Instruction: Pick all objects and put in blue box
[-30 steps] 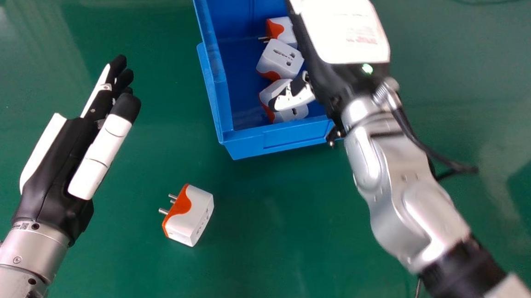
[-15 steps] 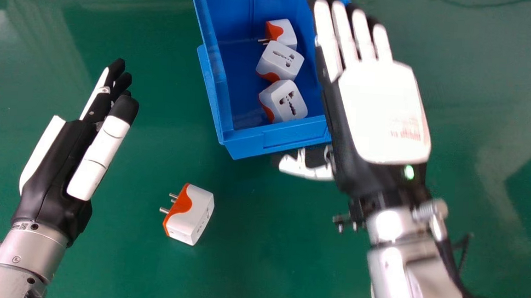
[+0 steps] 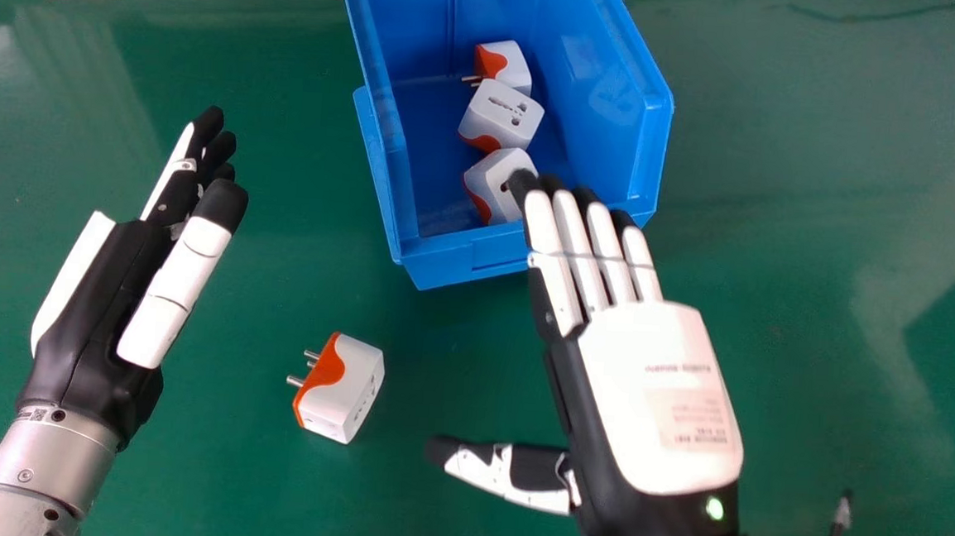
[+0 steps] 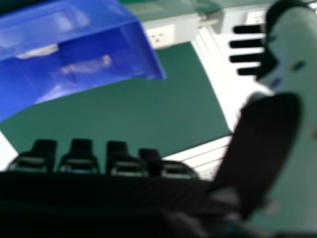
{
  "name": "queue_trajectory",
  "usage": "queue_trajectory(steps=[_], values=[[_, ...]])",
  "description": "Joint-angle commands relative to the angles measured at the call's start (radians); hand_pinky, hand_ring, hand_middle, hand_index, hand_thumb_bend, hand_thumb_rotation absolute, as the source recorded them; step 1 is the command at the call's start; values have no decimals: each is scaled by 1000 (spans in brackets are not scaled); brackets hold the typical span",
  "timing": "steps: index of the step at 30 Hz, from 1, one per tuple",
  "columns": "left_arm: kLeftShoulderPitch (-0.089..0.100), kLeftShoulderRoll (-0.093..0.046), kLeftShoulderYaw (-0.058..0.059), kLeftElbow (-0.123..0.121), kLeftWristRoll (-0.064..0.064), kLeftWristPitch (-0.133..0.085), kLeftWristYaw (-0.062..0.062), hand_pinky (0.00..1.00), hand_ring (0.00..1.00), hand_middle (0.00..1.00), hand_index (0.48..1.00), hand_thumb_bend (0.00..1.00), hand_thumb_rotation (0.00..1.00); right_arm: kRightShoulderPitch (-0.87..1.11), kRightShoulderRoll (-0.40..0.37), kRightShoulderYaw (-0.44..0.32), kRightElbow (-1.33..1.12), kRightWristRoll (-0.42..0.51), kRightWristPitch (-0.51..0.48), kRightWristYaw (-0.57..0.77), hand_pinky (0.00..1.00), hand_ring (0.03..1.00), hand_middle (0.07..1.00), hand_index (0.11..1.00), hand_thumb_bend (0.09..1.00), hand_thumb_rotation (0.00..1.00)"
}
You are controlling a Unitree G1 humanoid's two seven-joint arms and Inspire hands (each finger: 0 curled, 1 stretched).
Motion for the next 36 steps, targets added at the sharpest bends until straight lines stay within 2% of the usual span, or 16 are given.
queue_trajectory(steps=[1, 4, 12, 19, 29, 33, 36], values=[[3, 6, 11, -12, -7, -29, -4, 976, 1000, 1000, 1000, 827, 940, 23, -3, 6, 2, -22, -32, -40, 1000, 1000, 1000, 1000, 588, 288], [7, 7, 11, -18, -8, -29, -7, 976, 1000, 1000, 1000, 831, 940, 51, -13, 13, 23, -28, -52, -56, 1000, 1000, 1000, 1000, 571, 296], [6, 5, 12, -14, -10, -34, -11, 976, 1000, 1000, 1000, 834, 939, 65, -14, 10, 18, -49, -59, -28, 1000, 1000, 1000, 994, 525, 303], [0, 6, 10, -12, -7, -28, -9, 977, 1000, 1000, 1000, 832, 939, 14, -28, 6, 32, -68, -78, 10, 1000, 1000, 1000, 983, 510, 292], [-3, 8, 9, -19, 2, -23, -3, 979, 1000, 1000, 1000, 830, 939, -92, -103, -19, 32, -74, -144, 126, 1000, 1000, 1000, 976, 490, 276], [-7, 6, 8, -22, -1, -18, -2, 980, 1000, 1000, 1000, 824, 940, -180, -148, -41, 28, -49, -199, 222, 998, 1000, 1000, 971, 489, 232], [-10, 5, 9, -23, -4, -14, -2, 980, 1000, 1000, 1000, 830, 940, -272, -189, -55, 48, -29, -267, 284, 988, 1000, 1000, 963, 441, 128]])
